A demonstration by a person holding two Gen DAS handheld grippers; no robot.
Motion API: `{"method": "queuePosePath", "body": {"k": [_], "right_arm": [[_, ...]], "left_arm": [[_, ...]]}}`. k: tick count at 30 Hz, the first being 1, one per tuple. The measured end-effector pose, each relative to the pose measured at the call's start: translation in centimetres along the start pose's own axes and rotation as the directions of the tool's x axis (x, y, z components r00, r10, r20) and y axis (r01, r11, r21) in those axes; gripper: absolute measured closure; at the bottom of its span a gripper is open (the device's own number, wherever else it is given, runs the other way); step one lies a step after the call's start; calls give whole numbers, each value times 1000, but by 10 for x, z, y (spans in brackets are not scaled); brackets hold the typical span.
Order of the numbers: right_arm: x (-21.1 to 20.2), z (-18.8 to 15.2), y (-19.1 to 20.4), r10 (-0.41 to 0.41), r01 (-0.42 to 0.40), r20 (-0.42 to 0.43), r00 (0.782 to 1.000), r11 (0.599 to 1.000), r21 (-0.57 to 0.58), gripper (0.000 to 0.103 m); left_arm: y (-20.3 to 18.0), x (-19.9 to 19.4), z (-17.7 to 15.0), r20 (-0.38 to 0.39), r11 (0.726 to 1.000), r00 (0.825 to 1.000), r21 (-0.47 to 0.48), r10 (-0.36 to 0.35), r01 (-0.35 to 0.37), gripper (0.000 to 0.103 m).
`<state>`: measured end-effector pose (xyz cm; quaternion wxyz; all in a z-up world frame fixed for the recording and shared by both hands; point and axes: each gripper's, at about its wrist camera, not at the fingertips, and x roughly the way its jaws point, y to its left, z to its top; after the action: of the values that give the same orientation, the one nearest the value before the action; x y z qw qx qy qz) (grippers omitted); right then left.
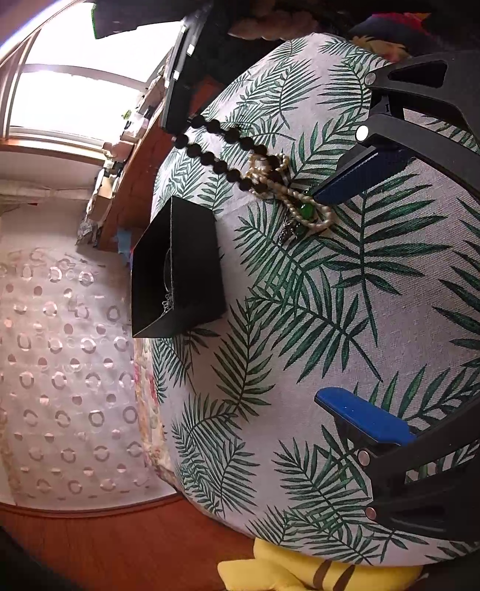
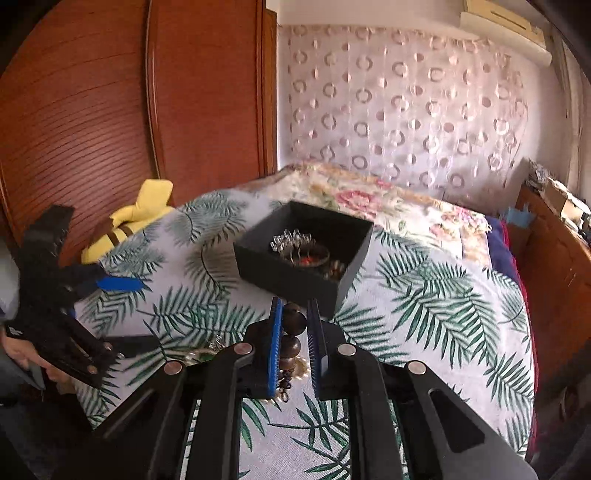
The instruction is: Organize jewelry
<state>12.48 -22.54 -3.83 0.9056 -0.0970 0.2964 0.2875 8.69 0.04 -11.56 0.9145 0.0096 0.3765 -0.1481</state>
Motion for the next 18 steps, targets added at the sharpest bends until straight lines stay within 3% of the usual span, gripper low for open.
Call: {"method": "queuePosePath", "body": {"k": [6, 11, 13, 18], "right_arm": [[-1, 1, -2, -19, 19, -7, 1000, 1000, -13, 88], [3, -8, -10, -33, 33, -22, 999, 999, 9, 88], [2, -12, -11, -44, 44, -19, 999, 999, 11, 88], [-12, -7, -20, -62, 61, 30, 998, 998, 33, 88]], "left_arm": [[-14, 6, 4, -3, 998, 999, 48, -41, 41, 8], [-26, 18, 12, -44, 992, 994, 65, -102, 105, 46], [-31, 21, 17, -51, 990, 992, 81, -114, 117, 51], [-44, 23, 26, -45, 985, 992, 123, -119, 123, 51]]}}
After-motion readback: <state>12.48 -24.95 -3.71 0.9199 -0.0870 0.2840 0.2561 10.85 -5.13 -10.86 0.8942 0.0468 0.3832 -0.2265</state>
